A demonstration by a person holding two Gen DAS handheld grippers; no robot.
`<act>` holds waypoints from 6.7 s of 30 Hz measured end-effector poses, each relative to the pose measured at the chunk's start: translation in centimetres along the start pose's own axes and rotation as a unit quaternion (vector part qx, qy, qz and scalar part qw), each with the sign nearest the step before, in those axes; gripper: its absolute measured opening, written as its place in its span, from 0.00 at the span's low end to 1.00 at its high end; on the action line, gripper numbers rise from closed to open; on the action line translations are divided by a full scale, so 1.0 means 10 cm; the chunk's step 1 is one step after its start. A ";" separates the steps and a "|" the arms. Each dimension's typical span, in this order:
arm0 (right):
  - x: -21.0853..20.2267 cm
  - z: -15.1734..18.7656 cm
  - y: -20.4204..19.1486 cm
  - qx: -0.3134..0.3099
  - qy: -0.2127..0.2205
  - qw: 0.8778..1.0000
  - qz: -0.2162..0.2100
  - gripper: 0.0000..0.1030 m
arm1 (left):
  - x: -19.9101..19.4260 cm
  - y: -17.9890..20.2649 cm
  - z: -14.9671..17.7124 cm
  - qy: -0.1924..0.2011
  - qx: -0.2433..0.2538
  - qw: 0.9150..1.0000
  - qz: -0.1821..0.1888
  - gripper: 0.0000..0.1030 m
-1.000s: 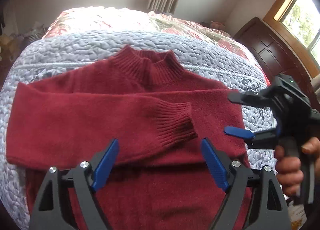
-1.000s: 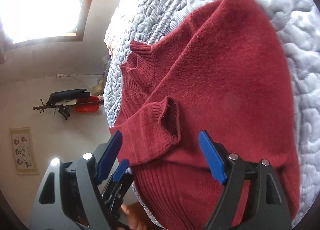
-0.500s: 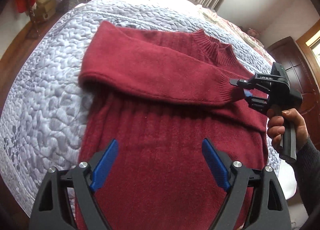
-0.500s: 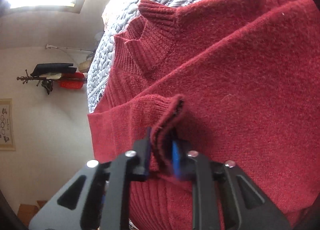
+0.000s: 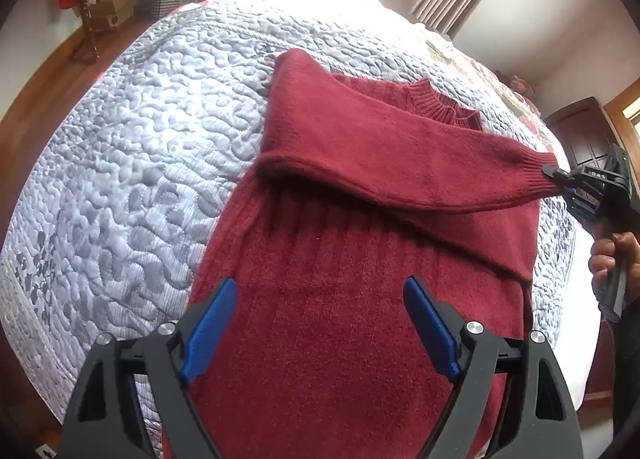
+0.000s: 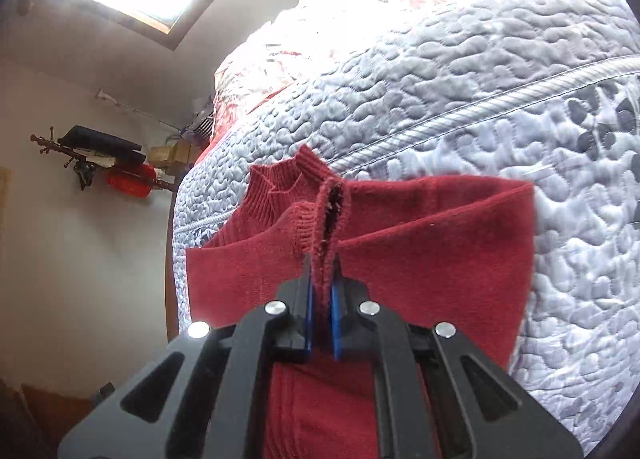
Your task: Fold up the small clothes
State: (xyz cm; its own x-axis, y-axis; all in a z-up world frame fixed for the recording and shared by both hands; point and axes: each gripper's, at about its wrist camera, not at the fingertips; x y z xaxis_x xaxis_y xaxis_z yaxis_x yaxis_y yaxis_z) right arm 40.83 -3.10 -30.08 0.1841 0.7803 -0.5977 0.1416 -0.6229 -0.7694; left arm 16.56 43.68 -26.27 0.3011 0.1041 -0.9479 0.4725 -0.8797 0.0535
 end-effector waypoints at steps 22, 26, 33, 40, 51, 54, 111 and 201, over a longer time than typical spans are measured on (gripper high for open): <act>-0.08 0.37 1.04 0.124 0.012 0.992 0.023 0.29 | 0.90 0.10 -1.29 -0.052 -0.085 0.986 0.131 0.83; -0.07 0.31 1.03 0.129 0.010 0.991 0.023 0.22 | 1.01 0.19 -1.23 -0.065 -0.060 0.988 0.128 0.83; -0.07 0.38 1.11 0.112 0.007 0.992 0.053 0.07 | 1.24 0.15 -1.11 -0.090 -0.050 0.989 0.106 0.83; -0.44 0.40 0.81 0.075 0.056 0.992 0.090 0.23 | 0.93 0.05 -1.13 -0.076 -0.062 0.987 0.131 0.83; -0.25 0.61 0.97 0.111 0.030 0.992 0.057 0.18 | 1.12 -0.08 -1.04 -0.105 -0.067 0.986 0.110 0.83; -0.61 0.77 0.82 0.108 0.052 0.992 0.049 0.44 | 0.84 -0.25 -0.94 -0.096 -0.071 0.986 0.116 0.84; -1.16 4.09 0.86 0.242 -0.069 0.967 -0.047 0.05 | 0.32 -1.96 1.87 -0.261 -0.073 0.951 0.145 0.06; -0.16 0.96 0.52 -0.093 -0.175 0.973 0.114 0.41 | 1.08 0.03 -1.11 -0.092 0.169 0.981 0.014 0.24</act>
State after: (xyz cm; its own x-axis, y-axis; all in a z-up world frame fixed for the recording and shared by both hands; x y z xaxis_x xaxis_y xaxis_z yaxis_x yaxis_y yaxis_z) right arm 31.93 -7.00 -35.30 -0.1077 0.5719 -0.8132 0.3160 -0.7559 -0.5734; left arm 29.13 49.72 -32.96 0.1414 0.0200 -0.9898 0.1551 -0.9879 0.0022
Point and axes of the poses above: each gripper's, at about its wrist camera, not at the fingertips, and x roughly the way its jaws point, y to its right, z to its underside, and after that the axes turned 14 degrees about -z, right-handed
